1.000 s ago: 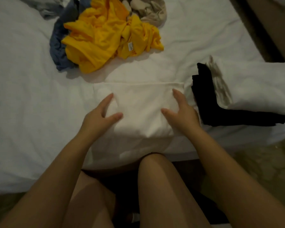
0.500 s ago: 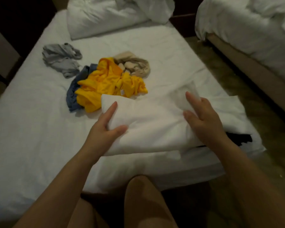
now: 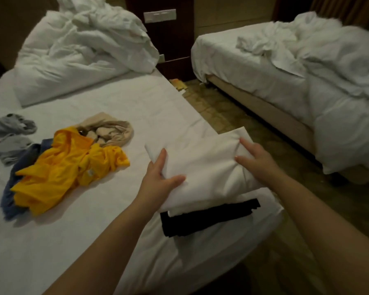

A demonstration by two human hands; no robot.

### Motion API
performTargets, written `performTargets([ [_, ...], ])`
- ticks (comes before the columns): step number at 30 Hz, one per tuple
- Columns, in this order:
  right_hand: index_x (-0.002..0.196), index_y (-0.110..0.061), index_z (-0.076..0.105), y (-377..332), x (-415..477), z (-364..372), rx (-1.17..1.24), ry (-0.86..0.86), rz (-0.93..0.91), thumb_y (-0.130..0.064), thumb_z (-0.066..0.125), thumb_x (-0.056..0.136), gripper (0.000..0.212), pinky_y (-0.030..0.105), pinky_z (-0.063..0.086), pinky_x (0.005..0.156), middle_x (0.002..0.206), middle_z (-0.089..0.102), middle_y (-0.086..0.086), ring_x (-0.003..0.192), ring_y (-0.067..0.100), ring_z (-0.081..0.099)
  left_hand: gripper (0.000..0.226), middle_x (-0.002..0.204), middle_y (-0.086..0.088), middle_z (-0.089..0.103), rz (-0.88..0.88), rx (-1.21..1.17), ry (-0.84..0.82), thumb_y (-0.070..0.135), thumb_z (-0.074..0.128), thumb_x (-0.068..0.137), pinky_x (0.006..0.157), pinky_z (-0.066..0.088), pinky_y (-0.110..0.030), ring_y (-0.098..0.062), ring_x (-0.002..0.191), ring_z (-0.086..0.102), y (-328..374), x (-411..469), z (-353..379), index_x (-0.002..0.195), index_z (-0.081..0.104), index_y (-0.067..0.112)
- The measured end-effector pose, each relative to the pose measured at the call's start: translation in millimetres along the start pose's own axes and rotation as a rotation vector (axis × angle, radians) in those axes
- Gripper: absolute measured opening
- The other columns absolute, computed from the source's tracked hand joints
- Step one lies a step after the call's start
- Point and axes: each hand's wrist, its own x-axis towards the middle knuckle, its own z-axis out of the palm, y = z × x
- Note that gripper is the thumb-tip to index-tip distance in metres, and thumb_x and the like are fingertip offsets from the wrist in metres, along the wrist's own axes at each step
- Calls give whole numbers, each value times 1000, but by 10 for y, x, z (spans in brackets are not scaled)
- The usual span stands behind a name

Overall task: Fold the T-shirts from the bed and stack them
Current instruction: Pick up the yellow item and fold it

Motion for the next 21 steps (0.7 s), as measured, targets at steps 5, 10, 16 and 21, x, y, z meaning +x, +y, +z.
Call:
performTargets([
  [5,149,-24,13,444,144,437,-51,-78,108,-32,55,92,72,31,22,109,154,21,5,138,24,25,87,154,-9,20,-201,168,-34,30,69,82,108,22,-26,-22,141,20,-505,41,255,149,14,24],
  [10,150,-26,4,562,196,658,-198,-2,133,-41,49,92,75,39,27,107,154,18,5,136,29,27,89,156,-10,12,-176,249,-49,38,63,85,109,23,-29,-23,142,16,-600,90,302,149,3,28],
  [16,145,-24,30,-355,-6,880,-434,304,-172,-40,45,94,55,46,24,109,142,42,3,130,25,37,75,158,-2,-5,-147,299,77,49,45,91,113,18,-34,-23,144,9,-596,-164,5,148,0,32],
  [21,129,-32,50,-1231,-222,1794,-312,12,-326,-37,42,96,35,40,20,108,120,62,-5,116,18,52,72,156,-4,15,-117,444,396,60,27,84,109,26,-44,-26,141,19,-891,-436,-756,148,14,30],
])
